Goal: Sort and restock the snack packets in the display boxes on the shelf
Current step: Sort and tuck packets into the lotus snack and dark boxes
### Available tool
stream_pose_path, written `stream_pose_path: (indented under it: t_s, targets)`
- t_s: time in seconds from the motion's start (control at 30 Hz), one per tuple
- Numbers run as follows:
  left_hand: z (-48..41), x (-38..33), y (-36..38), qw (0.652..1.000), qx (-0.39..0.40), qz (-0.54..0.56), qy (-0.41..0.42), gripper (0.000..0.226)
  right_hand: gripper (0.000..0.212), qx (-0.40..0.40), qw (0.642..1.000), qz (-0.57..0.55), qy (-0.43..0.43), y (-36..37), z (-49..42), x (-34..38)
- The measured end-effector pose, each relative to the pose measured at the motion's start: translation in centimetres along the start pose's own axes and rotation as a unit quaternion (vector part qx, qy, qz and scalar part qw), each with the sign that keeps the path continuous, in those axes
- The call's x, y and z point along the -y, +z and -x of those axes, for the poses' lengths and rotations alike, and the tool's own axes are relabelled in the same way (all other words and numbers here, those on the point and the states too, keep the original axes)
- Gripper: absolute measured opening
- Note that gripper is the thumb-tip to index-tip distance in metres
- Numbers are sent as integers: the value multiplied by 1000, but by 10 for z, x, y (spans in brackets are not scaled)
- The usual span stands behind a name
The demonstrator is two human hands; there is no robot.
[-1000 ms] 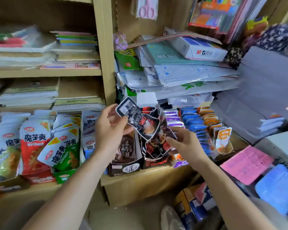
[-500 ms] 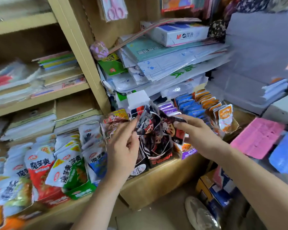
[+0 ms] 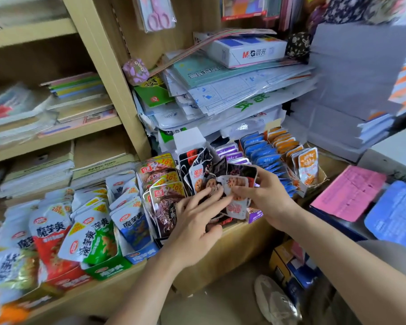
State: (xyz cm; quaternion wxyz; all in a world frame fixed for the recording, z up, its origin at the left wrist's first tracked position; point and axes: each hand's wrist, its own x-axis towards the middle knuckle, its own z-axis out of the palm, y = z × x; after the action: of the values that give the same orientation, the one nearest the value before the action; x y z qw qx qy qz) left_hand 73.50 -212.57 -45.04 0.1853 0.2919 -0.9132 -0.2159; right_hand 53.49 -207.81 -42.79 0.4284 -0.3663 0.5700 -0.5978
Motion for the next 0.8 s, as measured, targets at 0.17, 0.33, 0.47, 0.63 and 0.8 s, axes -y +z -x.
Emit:
stream_pose_path:
  t_s: [0.17,0.33,0.47,0.63,0.8]
  targets:
    - [-8,2,-4,993,-101,63,-23,56,18,-55,997,18,-58,-25,-2,11]
    - [-17,-6,-17,983,-168,78,-17,65,21,-16,991,70,-116,-54,2,29]
    - [-24,-17,-15,988,-152,34,7,78,27,69,984,98,-132,-61,9,36]
    - [-28,-16,-14,981,-155,77,-88,73,27,68,988,73,-121,-59,6,31]
    - [-30,-18,-19,957,-141,188,-168,78,34,42,992,-7,-118,-50,3,25]
